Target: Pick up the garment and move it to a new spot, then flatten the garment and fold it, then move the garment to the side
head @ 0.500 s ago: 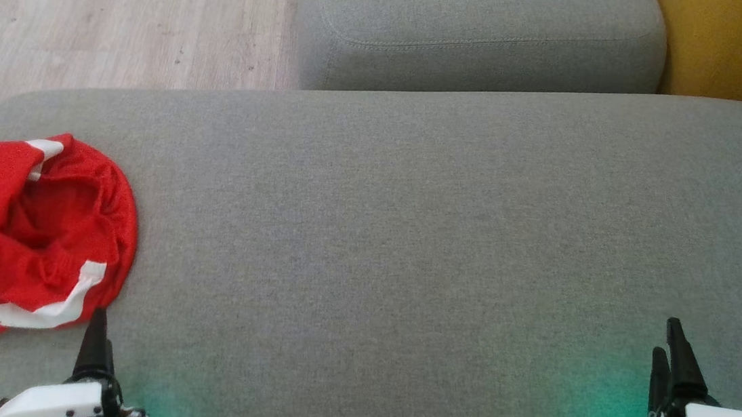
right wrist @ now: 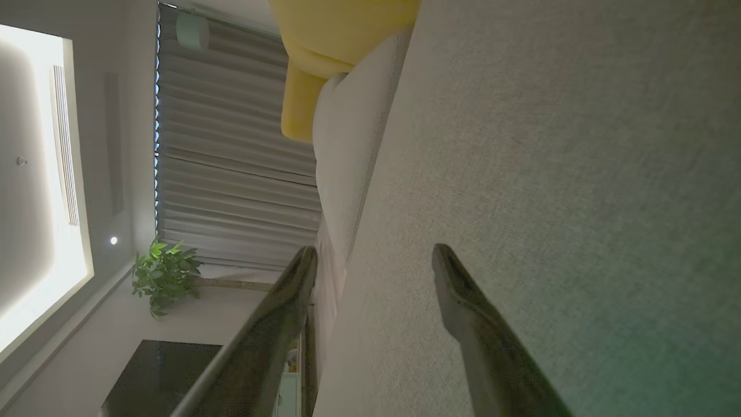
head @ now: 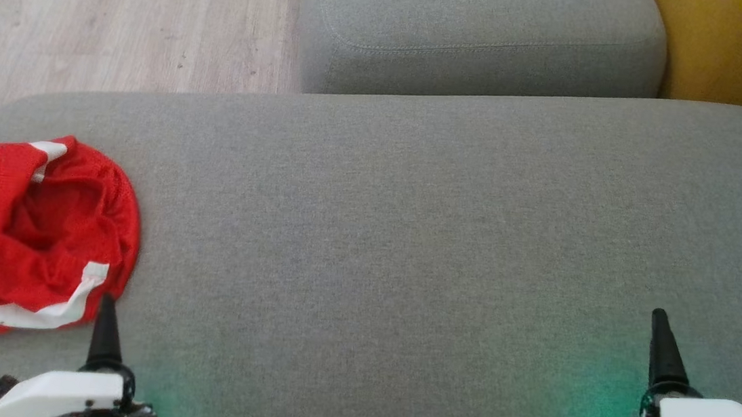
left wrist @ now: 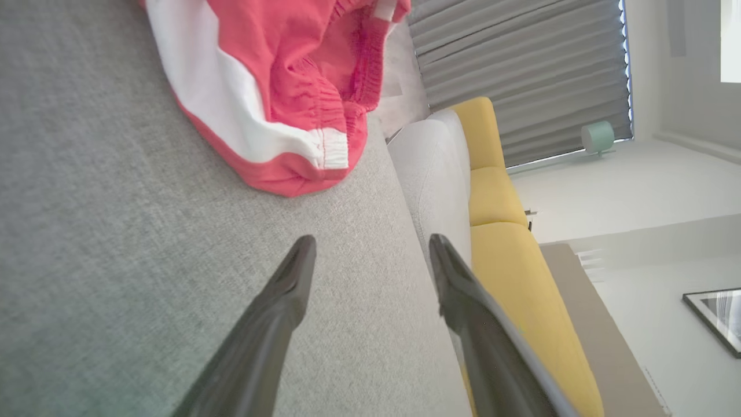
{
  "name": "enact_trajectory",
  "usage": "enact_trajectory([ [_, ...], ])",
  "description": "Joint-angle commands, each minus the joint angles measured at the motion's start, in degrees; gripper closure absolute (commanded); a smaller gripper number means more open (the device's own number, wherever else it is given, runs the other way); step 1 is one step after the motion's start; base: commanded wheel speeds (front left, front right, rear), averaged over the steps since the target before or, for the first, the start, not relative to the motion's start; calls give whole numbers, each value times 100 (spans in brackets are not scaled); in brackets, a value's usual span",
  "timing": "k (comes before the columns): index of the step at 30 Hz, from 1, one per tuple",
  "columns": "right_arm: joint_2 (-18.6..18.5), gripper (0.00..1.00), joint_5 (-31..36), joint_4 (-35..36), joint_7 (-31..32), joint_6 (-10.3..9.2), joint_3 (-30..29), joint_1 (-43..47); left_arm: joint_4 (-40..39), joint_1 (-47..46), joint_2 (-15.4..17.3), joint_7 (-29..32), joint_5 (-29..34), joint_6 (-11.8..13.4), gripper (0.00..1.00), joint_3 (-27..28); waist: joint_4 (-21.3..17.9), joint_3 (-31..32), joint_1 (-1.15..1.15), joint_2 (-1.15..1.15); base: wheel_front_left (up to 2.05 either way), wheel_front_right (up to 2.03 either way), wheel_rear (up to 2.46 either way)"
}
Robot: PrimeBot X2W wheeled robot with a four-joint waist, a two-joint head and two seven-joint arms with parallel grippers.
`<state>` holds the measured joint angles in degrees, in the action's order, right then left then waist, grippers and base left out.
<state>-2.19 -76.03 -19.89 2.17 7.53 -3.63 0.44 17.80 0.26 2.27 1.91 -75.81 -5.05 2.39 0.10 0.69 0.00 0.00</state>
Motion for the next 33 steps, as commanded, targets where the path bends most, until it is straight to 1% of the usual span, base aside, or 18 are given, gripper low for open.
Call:
enact_trajectory([
  [1, -28, 0, 222, 229, -73, -1, 92, -312, -244, -215, 29, -56, 252, 7, 0, -10, 2, 9, 0, 0, 0, 0, 0],
  [11, -32, 0, 986, 262, -242, -1, 335, -338, -352, -211, 32, -224, 1036, 162, 0, -116, 10, 63, 0, 0, 0, 0, 0],
  [12, -32, 0, 986, 262, -242, -1, 335, -338, -352, -211, 32, -224, 1036, 162, 0, -116, 10, 63, 0, 0, 0, 0, 0],
  [33, -41, 0, 2605, 417, -597, -2, 929, -441, -525, -209, 39, -577, 2569, 385, 0, -283, 22, 143, 0, 0, 0, 0, 0],
])
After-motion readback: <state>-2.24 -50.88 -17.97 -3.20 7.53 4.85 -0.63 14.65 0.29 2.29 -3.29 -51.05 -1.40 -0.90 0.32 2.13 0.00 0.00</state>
